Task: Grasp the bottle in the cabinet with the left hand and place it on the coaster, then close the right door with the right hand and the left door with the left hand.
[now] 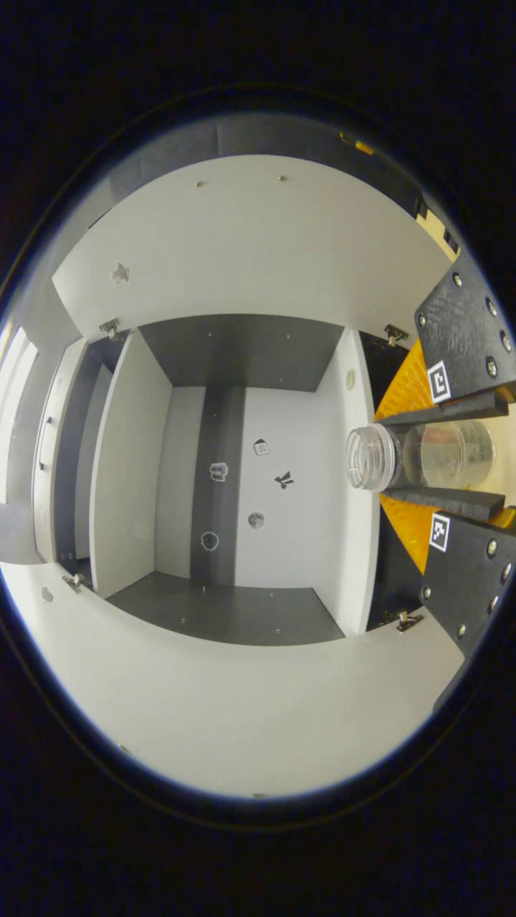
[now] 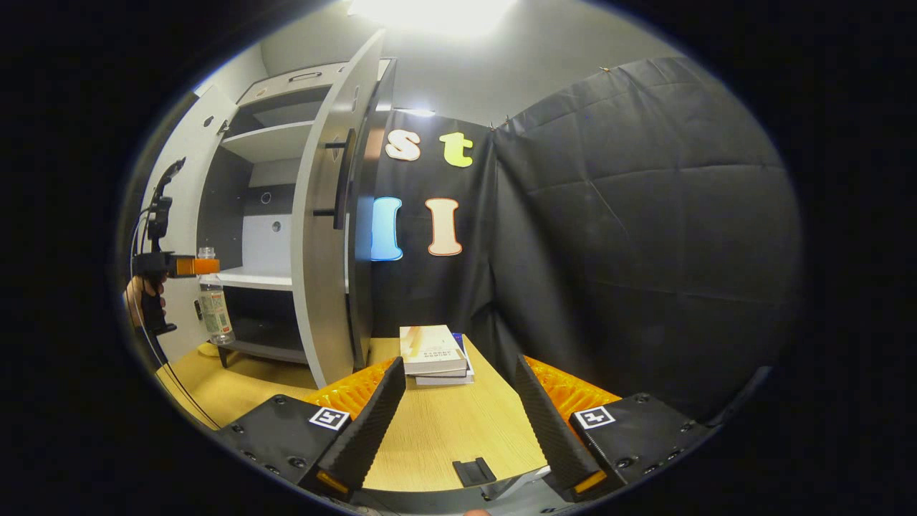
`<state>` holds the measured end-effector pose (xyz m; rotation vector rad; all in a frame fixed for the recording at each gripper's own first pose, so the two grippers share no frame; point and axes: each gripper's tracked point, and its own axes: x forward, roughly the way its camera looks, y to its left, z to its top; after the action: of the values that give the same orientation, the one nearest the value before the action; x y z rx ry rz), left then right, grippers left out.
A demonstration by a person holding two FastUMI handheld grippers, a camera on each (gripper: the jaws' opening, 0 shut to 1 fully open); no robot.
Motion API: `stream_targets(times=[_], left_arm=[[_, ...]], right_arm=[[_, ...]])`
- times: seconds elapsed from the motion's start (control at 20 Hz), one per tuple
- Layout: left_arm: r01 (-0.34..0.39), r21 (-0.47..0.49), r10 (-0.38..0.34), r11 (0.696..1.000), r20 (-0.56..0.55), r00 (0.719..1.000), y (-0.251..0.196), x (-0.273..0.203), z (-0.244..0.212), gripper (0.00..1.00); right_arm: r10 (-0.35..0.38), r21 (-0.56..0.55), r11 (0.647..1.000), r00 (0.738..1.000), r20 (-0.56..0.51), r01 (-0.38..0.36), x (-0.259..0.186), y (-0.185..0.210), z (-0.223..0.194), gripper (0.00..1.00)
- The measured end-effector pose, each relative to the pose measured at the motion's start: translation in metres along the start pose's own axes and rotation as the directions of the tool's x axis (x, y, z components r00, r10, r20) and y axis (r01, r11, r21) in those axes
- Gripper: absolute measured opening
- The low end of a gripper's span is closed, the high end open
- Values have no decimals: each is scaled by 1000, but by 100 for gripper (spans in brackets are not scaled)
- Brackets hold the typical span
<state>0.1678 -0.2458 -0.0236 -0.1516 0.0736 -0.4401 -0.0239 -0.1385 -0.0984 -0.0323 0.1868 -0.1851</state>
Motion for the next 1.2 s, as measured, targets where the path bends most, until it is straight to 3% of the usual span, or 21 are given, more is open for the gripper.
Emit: stream_targets(times=[0.45,0.5,0.8,0.85,1.2], left_arm=[[-48,-41,46,998,-42,998,-4,-34,-85,40],[-50,-42,48,998,-45,998,-5,-37,-92,40],[-81,-58,75,995,-93,993,-8,-53,-146,41],[-85,-52,79,995,-96,992,-8,-54,-153,41],[-118,-30,112,993,-139,984,-9,-63,-200,41]], right_arm=[[-8,-10,1000,1000,-14,8,-9,-22,-7,94],[-6,-14,1000,1000,-17,6,-10,-23,-8,98],[6,-26,1000,999,-41,-7,-16,-29,-19,94],[6,-31,999,999,-42,-7,-18,-31,-20,98],[14,-54,998,998,-57,-17,-19,-36,-23,98]])
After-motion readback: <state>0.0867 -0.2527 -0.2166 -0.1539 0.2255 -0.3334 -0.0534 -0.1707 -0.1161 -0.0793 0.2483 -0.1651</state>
